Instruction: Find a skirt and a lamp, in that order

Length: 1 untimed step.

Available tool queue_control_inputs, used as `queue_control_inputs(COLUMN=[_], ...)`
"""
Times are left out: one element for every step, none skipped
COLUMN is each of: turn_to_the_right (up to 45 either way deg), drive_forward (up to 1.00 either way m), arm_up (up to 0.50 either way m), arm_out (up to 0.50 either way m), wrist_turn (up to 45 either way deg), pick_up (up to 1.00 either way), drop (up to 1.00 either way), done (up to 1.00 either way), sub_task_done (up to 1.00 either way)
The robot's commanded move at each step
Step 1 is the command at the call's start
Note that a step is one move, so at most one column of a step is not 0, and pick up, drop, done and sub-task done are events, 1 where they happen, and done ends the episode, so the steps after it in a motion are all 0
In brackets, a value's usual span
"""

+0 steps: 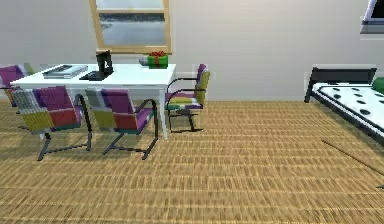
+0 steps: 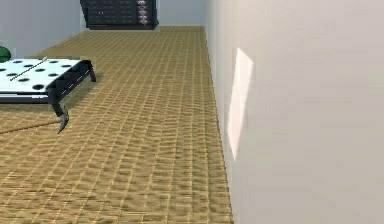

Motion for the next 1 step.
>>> queue_control_inputs(turn_to_the_right=[0.0], drive_forward=[0.25], arm_up=[0.0], arm_out=[0.0], wrist_turn=[0.0], pick_up=[0.0], drop=[0.0], done=[0.0], sub_task_done=[0.0])
